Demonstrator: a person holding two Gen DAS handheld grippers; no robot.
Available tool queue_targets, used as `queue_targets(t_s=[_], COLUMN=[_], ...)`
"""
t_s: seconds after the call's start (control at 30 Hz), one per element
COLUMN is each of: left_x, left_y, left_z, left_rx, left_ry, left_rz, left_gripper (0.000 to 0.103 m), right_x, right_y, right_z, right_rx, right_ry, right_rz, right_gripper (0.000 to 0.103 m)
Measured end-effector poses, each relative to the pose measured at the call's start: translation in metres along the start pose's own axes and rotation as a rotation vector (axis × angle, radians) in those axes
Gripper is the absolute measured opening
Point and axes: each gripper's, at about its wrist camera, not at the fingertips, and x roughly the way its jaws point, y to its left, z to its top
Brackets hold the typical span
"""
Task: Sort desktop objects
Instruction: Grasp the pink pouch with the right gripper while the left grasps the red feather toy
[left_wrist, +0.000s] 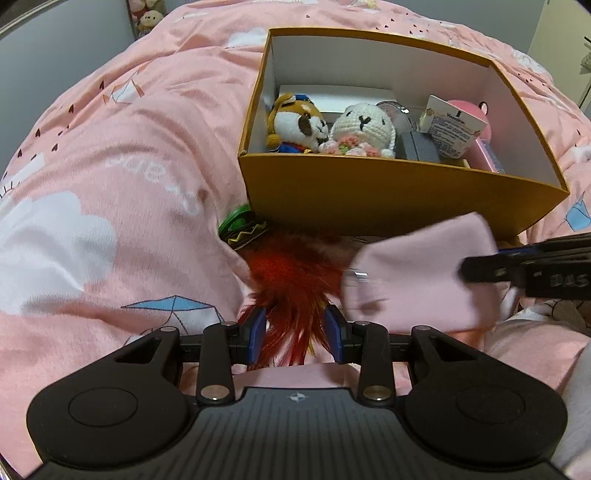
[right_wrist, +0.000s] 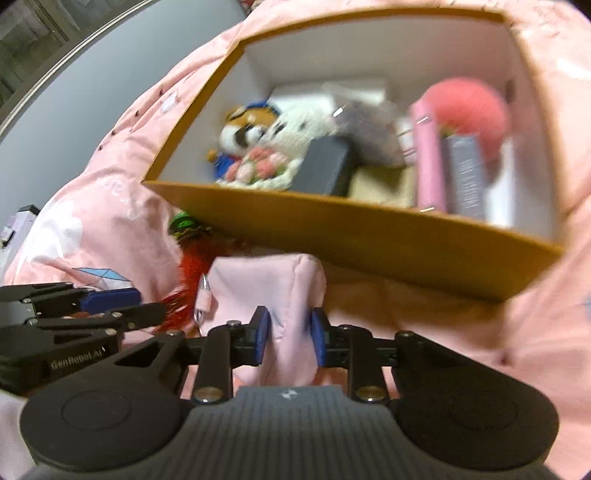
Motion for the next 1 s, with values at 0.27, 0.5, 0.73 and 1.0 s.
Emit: queue_targets(t_s=[0.27, 0.5, 0.73, 1.0], left_x=[-0.009, -0.015, -0.019, -0.027], left_y=[-0.013, -0.020, -0.020, -0.019], left_z=[-0.003, -0.006, -0.008, -0.008], left_rx=[0.054, 0.070, 0.080, 0.111], left_ry=[-0.028, -0.041, -0.061, -0.113], left_rz=[-0.008, -0.009, 0.000, 0.027], left_gripper=[0.040, 0.040, 0.041, 0.054], right_x=[-0.025, -0.044, -0.028, -0.016], right_y=[-0.029, 0.012, 0.034, 0.043], right_z=[-0.012, -0.007, -0.015, -0.010], right_rx=[0.033, -0.331, -0.562, -0.623], right_ry=[-0.006, -0.115, -0.197, -0.112], right_rz=[-0.051, -0.078, -0.215, -0.165], right_gripper=[0.032, 0.045, 0.056, 0.078])
